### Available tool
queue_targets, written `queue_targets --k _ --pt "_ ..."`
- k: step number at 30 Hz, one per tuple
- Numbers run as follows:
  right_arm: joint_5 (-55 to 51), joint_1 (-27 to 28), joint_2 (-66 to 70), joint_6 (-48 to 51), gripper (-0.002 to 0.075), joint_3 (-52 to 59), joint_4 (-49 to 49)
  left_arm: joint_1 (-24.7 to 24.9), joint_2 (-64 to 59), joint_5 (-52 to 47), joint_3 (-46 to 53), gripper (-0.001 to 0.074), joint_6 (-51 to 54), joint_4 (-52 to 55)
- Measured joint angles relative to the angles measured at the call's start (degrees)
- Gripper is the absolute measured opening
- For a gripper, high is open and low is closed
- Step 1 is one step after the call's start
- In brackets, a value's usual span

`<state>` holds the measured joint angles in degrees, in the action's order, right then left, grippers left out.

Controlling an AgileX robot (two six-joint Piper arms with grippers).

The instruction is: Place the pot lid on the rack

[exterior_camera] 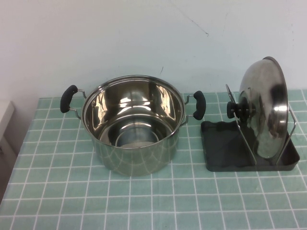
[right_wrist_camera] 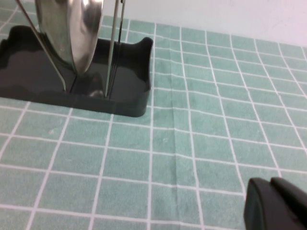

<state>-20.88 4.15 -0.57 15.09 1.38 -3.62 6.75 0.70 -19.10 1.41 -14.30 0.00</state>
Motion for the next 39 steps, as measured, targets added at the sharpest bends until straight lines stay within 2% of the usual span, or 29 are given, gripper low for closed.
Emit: queue_targets --k 11,17,39 --pt "0.1 -0.1 0.0 -2.3 -0.0001 0.0 0.1 0.0 0.0 0.0 0.0 -0.0002 0.0 0.0" --pt "0.1 -2.2 0.0 -2.9 -0.0001 0.0 0.2 0.0 0.0 0.0 0.0 -0.0002 0.1 0.0" --pt "0.1 -2.2 0.0 -2.9 -0.0001 0.0 0.3 0.0 0.0 0.0 0.0 -0.0002 0.3 0.0"
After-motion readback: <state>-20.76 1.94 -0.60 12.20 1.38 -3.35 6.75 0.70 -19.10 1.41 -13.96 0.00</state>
